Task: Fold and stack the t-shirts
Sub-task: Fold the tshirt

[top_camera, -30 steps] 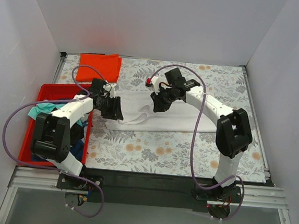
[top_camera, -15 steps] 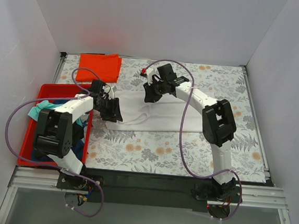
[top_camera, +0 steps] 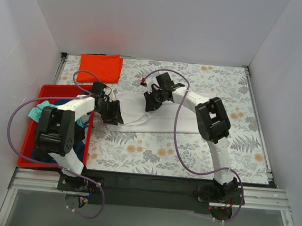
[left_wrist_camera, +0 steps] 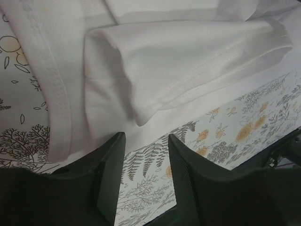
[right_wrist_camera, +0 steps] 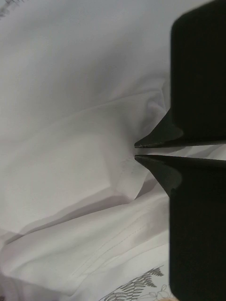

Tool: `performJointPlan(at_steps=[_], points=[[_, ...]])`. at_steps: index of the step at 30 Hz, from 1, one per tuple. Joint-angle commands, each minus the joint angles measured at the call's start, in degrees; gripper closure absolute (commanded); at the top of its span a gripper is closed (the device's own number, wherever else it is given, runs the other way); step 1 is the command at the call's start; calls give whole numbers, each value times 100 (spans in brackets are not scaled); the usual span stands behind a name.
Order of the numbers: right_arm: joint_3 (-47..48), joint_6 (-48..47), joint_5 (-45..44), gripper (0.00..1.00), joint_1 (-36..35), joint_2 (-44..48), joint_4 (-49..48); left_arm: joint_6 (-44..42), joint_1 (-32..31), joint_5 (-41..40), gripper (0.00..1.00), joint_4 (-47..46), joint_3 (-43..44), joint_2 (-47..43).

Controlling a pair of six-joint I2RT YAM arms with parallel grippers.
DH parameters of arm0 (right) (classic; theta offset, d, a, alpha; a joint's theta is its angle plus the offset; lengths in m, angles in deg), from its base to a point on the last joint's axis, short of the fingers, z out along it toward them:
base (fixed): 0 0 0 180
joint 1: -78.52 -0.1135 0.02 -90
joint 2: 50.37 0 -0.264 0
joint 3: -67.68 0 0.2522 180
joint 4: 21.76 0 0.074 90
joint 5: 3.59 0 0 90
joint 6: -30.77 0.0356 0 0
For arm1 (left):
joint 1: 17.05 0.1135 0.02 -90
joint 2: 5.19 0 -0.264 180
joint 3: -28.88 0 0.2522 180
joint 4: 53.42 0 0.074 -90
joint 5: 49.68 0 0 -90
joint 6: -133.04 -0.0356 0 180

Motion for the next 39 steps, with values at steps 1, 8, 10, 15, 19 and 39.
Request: performJointPlan(at_steps=[1,8,10,15,19,39], points=[[-357,-270,45,85,-31,209,-102,62,41,191,61,-109,-83,-36],[-614,-683,-245,88,-31,429,21,114,32,226,63,-197,-101,113],[-596,-727,-263,88,-22,438,65,123,41,209,62,-206,-31,227],[-473,-719,-219,88,-22,543,161,132,41,199,60,-197,84,412],[-333,-675,-236,85,-13,657,249,141,41,270,62,-223,75,447],[-368,-815,-236,87,172,288,627,220,-38,578,68,-364,40,113]])
